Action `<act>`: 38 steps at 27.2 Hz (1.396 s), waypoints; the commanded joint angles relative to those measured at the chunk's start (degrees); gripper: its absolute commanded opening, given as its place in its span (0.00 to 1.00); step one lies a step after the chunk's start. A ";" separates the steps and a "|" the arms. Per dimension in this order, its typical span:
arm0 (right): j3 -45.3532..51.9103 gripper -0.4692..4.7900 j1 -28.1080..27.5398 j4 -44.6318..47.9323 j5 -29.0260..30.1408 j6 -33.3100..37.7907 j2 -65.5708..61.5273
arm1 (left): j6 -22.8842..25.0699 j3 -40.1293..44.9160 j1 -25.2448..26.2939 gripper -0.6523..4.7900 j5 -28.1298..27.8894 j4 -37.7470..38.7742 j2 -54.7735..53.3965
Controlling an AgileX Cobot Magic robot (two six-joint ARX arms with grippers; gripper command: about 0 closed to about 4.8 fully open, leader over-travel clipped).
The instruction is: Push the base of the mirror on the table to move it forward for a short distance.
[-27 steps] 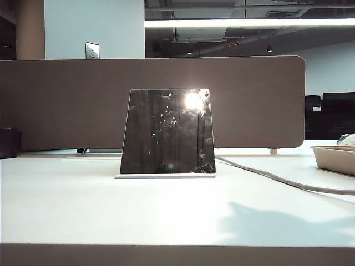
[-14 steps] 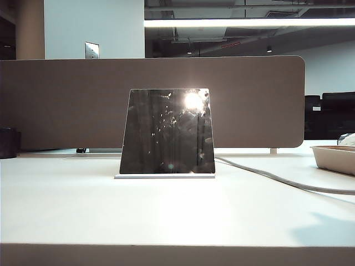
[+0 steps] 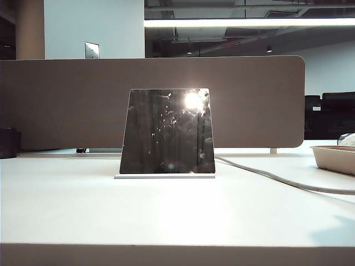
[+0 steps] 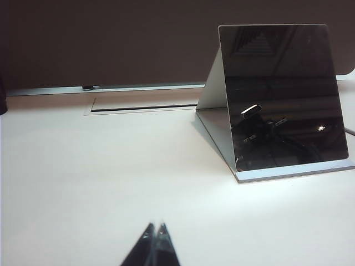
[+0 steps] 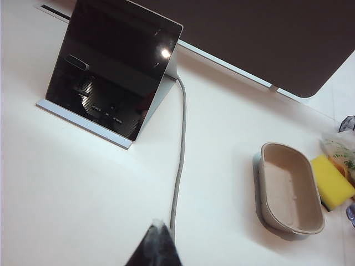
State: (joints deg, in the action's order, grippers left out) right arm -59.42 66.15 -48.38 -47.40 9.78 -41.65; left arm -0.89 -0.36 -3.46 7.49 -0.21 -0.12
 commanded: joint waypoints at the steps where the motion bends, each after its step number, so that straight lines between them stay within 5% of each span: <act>1: -0.26 0.08 -0.04 -0.46 -0.52 -2.89 0.37 | 0.24 -0.07 0.04 0.12 0.26 -0.63 -0.04; 4: 1.22 0.08 -6.36 2.97 -0.33 -8.79 1.29 | 0.24 -0.07 0.04 0.12 0.26 -0.63 -0.04; 7: 7.76 0.08 -22.23 17.79 0.09 -8.52 4.07 | 0.24 -0.07 0.04 0.12 0.28 -0.63 -0.04; 10: 16.31 0.08 -42.23 31.21 7.30 1.05 7.82 | 0.24 -0.07 0.02 0.12 0.26 -0.66 -0.04; 14: 23.96 0.08 -57.24 33.22 13.57 7.10 12.26 | 0.24 -0.07 -0.07 0.12 0.26 -0.63 -0.04; 24: 45.86 0.08 -61.00 33.07 22.27 4.96 36.15 | 0.24 -0.07 -0.02 0.12 0.24 -0.63 -0.04; 33: 49.42 0.08 -60.89 35.78 23.76 4.96 39.87 | 0.24 -0.07 0.00 0.12 0.24 -0.63 -0.04; 35: 50.53 0.08 -60.52 36.74 27.50 2.99 40.76 | 0.24 -0.07 0.00 0.12 0.26 -0.63 -0.04; 38: 52.94 0.08 -60.61 40.83 40.83 -5.66 41.40 | 0.24 -0.07 0.00 0.12 0.26 -0.63 -0.04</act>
State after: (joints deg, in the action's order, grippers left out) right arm -6.79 5.58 -10.07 -11.40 7.99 -0.21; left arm -0.89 -0.36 -3.51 7.51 -0.19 -0.12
